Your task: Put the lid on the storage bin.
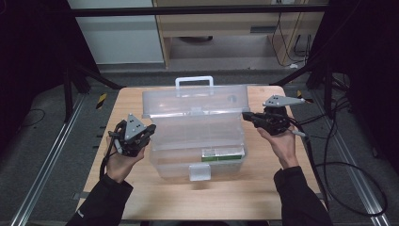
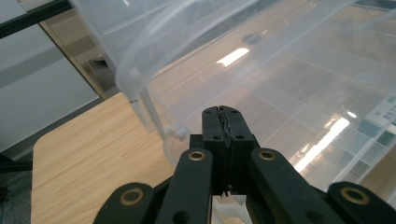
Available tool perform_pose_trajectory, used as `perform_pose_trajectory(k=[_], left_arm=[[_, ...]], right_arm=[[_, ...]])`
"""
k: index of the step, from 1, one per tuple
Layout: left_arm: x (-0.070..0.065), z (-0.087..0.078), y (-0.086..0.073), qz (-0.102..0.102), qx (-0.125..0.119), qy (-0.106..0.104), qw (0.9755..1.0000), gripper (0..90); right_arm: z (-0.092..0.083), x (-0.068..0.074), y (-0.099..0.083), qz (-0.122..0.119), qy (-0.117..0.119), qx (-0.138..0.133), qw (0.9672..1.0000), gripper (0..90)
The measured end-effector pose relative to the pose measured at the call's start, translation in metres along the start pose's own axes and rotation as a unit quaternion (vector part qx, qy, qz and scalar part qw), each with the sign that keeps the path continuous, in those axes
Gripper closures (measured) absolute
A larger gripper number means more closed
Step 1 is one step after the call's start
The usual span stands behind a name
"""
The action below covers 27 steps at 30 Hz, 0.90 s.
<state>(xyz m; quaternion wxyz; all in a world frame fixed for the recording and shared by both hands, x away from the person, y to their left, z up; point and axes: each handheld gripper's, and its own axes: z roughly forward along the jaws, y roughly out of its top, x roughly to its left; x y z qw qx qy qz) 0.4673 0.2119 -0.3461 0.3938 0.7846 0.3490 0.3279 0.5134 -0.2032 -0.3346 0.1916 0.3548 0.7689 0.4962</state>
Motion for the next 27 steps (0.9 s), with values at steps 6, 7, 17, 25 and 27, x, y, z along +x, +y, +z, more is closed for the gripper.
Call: perform_pose_trajectory(k=[6,7,17,25,27], left_arm=[[0.002,-0.001,-0.002,-0.011,-0.005,0.008,0.9999,89.1],[0.002,-0.001,-0.002,-0.011,-0.006,0.006,0.9999,89.1],[0.003,-0.003,-0.007,-0.012,-0.002,0.005,0.9999,89.2],[0.001,-0.005,-0.013,-0.012,0.002,-0.001,0.9999,89.3],[0.000,-0.005,-0.016,-0.012,0.001,-0.002,0.9999,89.3]], right_arm=[[-0.002,0.003,-0.004,-0.005,-0.001,0.005,1.0000,90.0],[-0.002,0.004,-0.006,-0.003,0.001,0.006,1.0000,90.0],[-0.004,0.007,-0.017,-0.006,0.007,0.013,0.9999,90.0],[-0.005,0.010,-0.025,-0.007,0.008,0.015,0.9998,90.0],[-0.006,0.010,-0.027,-0.007,0.008,0.016,0.9998,90.0]])
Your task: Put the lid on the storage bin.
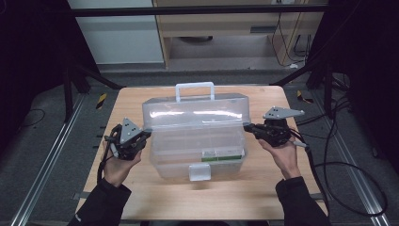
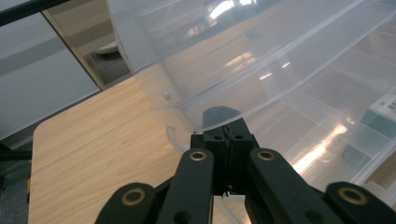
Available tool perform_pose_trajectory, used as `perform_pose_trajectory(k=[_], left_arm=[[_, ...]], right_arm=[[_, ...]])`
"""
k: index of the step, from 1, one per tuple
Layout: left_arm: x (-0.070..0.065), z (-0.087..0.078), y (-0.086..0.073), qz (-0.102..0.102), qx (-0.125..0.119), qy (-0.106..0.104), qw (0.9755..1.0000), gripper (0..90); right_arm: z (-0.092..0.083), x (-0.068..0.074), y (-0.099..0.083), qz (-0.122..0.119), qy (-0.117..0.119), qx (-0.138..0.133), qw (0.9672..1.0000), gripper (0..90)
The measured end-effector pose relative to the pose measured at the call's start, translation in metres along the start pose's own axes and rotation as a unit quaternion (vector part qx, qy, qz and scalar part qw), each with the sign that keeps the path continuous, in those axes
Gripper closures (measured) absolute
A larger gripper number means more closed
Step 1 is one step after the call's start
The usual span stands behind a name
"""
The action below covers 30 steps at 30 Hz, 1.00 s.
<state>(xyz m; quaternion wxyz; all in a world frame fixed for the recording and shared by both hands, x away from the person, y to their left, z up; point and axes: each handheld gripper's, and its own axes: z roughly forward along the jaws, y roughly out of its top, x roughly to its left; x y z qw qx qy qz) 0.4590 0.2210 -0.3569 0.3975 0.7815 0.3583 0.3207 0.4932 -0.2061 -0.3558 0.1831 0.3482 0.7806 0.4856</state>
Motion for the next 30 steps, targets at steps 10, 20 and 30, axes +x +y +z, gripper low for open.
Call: perform_pose_trajectory(k=[10,20,30], left_arm=[[-0.002,-0.002,-0.010,0.008,0.010,-0.008,0.9999,89.3],[-0.007,-0.002,-0.020,0.018,0.025,-0.017,0.9994,89.2],[-0.001,-0.008,-0.029,0.006,0.028,-0.008,0.9996,89.2]], right_arm=[[-0.001,0.004,-0.011,-0.005,-0.016,0.010,0.9998,90.0],[-0.004,0.000,-0.024,0.004,-0.026,0.016,0.9995,90.0],[-0.004,0.002,-0.030,-0.001,-0.030,0.021,0.9993,90.0]])
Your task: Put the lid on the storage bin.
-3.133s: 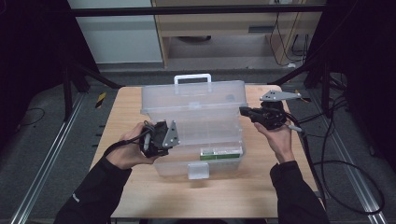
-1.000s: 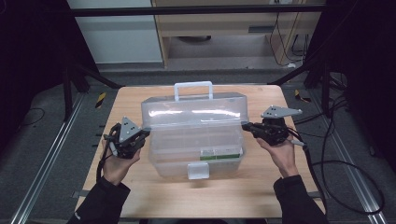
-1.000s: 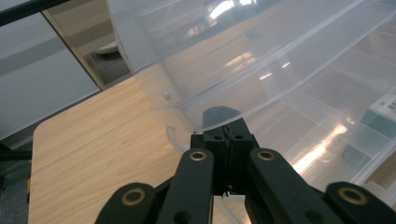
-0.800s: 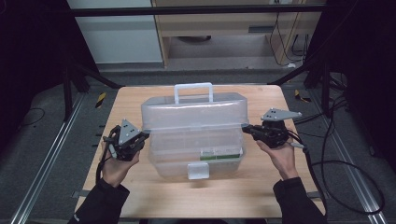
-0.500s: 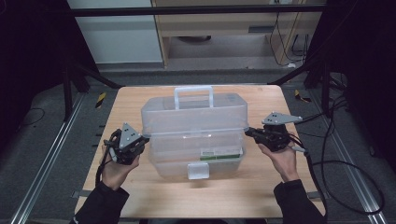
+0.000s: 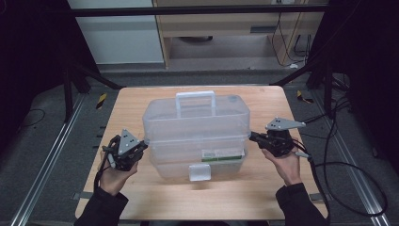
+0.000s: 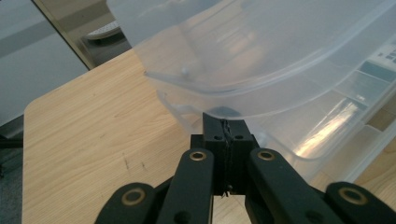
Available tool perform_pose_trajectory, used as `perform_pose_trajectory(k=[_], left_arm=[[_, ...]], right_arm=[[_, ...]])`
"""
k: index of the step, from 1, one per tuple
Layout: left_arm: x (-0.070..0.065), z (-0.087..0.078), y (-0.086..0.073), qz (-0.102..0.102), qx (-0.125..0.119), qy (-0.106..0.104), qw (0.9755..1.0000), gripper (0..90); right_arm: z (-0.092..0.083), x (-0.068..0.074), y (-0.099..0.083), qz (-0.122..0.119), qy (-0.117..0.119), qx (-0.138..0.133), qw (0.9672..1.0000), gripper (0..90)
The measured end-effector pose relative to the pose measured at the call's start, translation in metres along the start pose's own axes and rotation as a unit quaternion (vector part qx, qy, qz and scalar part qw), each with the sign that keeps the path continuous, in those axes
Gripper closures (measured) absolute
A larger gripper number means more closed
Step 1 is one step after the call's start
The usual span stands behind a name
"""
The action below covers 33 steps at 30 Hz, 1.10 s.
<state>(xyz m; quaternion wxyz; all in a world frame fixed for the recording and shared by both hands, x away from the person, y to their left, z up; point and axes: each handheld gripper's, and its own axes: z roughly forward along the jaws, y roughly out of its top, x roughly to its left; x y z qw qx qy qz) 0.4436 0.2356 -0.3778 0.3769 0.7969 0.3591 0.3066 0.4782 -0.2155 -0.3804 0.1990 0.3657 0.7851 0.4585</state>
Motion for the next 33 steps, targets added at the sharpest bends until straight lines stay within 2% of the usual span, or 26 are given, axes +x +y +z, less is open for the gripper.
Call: perform_pose_trajectory(k=[7,10,17,20,23,29,33], left_arm=[[0.004,0.000,-0.005,-0.006,0.008,0.004,0.9999,89.2],[0.005,0.001,-0.006,-0.002,0.007,0.006,1.0000,89.2],[0.008,0.003,-0.008,-0.011,0.020,0.008,0.9997,89.2],[0.009,0.004,-0.010,-0.013,0.025,0.011,0.9996,89.1],[0.012,0.006,-0.014,-0.019,0.029,0.015,0.9993,89.1],[0.020,0.010,-0.022,-0.037,0.034,0.026,0.9984,87.9],[0.028,0.013,-0.029,-0.051,0.039,0.033,0.9974,84.4]], right_arm=[[0.000,0.001,-0.003,-0.003,-0.002,0.005,1.0000,90.0],[0.000,0.001,-0.006,-0.003,-0.004,0.010,0.9999,90.0],[0.002,-0.001,-0.013,0.002,-0.009,0.029,0.9995,90.0],[0.002,-0.002,-0.014,0.008,-0.003,0.026,0.9996,90.0],[0.003,-0.002,-0.014,-0.003,-0.015,0.033,0.9993,90.0],[0.003,-0.010,-0.024,0.004,-0.057,0.044,0.9974,87.4],[0.003,-0.018,-0.033,0.016,-0.073,0.049,0.9960,82.5]])
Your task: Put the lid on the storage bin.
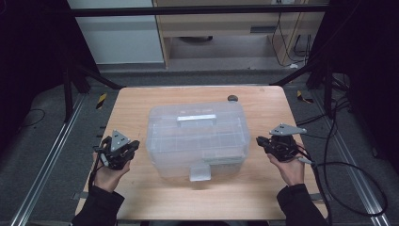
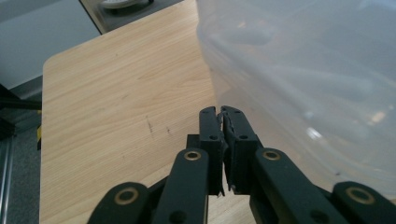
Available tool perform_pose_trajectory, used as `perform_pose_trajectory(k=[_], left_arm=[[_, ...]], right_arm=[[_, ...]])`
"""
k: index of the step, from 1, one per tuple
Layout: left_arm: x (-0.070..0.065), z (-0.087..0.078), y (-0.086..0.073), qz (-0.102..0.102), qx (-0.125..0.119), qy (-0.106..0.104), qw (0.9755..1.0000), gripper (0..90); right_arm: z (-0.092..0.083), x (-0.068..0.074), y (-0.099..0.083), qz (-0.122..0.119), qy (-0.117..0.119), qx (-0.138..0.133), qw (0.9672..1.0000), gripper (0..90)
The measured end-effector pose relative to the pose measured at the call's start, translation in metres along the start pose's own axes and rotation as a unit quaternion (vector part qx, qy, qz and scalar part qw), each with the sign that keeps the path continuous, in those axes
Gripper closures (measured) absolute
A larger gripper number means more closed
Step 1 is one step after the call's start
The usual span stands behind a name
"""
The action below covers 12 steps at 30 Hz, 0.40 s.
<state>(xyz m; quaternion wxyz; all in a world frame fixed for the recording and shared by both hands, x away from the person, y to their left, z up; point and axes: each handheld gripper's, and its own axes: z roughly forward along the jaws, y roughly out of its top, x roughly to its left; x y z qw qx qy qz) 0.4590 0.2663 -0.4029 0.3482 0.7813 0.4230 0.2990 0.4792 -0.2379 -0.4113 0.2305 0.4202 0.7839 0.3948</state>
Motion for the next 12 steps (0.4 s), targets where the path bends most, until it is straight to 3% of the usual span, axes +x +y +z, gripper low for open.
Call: perform_pose_trajectory(k=[12], left_arm=[[0.022,0.011,-0.021,-0.034,0.018,0.024,0.9990,67.0]], right_arm=[[-0.006,-0.017,-0.023,0.020,-0.037,0.008,0.9991,63.2]])
